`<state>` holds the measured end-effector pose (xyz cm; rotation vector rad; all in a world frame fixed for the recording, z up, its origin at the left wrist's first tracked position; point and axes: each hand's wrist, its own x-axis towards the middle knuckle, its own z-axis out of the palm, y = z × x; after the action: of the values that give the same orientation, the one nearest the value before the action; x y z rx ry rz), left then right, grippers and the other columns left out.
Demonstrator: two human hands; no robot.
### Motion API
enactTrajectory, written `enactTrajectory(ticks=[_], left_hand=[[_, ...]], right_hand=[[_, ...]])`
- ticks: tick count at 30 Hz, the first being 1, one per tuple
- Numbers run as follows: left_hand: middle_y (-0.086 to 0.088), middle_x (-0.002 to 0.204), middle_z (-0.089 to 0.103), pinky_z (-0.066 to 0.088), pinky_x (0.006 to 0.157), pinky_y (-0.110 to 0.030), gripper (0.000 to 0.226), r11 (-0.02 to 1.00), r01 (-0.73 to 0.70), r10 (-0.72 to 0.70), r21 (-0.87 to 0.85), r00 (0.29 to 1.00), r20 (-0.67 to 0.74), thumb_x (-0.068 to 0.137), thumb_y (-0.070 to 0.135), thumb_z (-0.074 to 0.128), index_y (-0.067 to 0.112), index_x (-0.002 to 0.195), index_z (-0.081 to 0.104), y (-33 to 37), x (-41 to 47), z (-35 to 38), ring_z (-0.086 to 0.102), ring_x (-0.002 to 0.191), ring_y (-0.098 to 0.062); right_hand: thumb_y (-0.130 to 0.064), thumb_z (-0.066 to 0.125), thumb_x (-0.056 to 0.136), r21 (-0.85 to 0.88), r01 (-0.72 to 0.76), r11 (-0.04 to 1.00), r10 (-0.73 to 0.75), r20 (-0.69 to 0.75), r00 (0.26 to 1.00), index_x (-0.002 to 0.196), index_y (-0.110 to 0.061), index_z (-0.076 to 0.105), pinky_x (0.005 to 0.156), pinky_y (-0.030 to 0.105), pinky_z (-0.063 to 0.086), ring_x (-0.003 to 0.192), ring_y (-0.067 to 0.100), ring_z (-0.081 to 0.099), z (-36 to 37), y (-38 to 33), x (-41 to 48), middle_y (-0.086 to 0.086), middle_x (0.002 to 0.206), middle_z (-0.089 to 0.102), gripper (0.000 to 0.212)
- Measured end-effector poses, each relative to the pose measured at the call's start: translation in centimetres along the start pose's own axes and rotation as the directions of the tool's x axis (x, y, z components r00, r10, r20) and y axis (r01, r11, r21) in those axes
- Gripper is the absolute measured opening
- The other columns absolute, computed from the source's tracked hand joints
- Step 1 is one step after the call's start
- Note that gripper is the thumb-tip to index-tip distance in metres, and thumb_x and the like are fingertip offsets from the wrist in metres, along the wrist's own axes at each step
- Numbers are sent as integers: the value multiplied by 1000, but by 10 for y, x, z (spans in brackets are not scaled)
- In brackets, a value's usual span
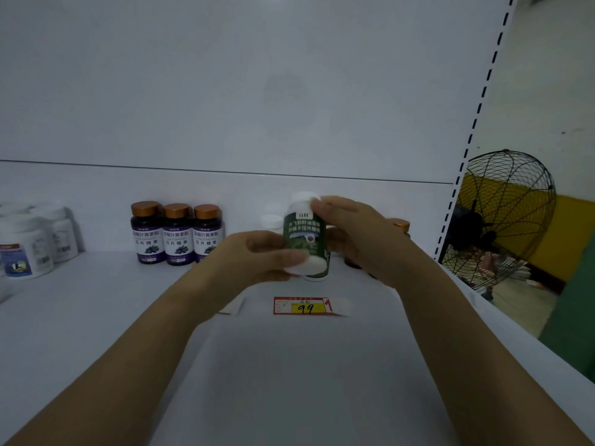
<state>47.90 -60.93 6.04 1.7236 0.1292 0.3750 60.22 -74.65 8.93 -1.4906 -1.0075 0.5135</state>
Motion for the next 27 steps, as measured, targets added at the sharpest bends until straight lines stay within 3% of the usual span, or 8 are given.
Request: enactTrajectory(ticks=[2, 4, 10, 13, 16, 20, 27], left_hand=[[-7, 91, 75, 58, 70, -24, 44, 980, 131, -126, -150, 991, 39, 63, 38, 65, 12, 99, 63, 1, 0, 2, 72, 83, -19], [-13, 91, 74, 59, 70, -26, 49, 956, 227, -222, -188, 974, 47, 63, 44, 62, 11, 99, 64, 0, 0, 2, 72, 79, -21], [-16, 95, 73, 59, 71, -27, 50, 937, 295, -283, -188, 955, 85, 66, 47, 62, 11, 99, 66, -3, -1, 0, 72, 82, -23], [-15, 98, 73, 59, 75, -28, 45, 936, 271, -257, -226, 962, 90, 69, 38, 64, 9, 103, 64, -3, -1, -1, 71, 89, -25], [-9, 101, 73, 57, 79, -25, 39, 962, 177, -163, -209, 983, 82, 70, 20, 67, 7, 107, 63, -2, -2, -2, 70, 95, -20], [5, 102, 73, 55, 79, -21, 48, 1000, 15, -14, 23, 999, -42, 64, 11, 75, 22, 109, 60, -5, -1, -1, 69, 95, -8], [5, 104, 70, 54, 74, -14, 55, 977, -71, 92, 201, 991, -97, 66, -2, 79, 16, 113, 57, -19, 6, 3, 68, 91, -5]], right_hand=[[-37, 55, 93, 114, -155, 981, 159, -27, 987, 117, -3, 59, 80, 30, 57, 91, 24, 67, 2, 4, 3, 16, 109, 68, 42], [-35, 57, 92, 198, -248, 948, 257, -18, 966, 117, -1, 60, 72, 27, 59, 84, 23, 67, 4, 7, 2, 17, 103, 67, 42], [-33, 57, 93, 237, -340, 910, 349, 2, 937, 122, -2, 57, 66, 27, 60, 78, 22, 68, 5, 12, 3, 18, 100, 67, 42], [-32, 58, 92, 201, -288, 936, 299, -23, 954, 117, -1, 59, 74, 29, 59, 84, 24, 68, 4, 11, 5, 18, 103, 67, 40], [-24, 60, 91, 163, -122, 979, 129, -35, 991, 118, -1, 60, 86, 35, 56, 96, 27, 68, 0, 7, 5, 16, 110, 68, 35], [-11, 61, 87, 117, 105, 988, -105, -2, 994, 125, -15, 58, 93, 36, 53, 106, 23, 66, -4, 3, 0, 9, 114, 69, 38], [-15, 67, 85, -177, 136, 975, -138, -1, 990, 119, -26, 59, 96, 40, 52, 108, 15, 64, 1, 7, 0, -1, 116, 67, 37]])
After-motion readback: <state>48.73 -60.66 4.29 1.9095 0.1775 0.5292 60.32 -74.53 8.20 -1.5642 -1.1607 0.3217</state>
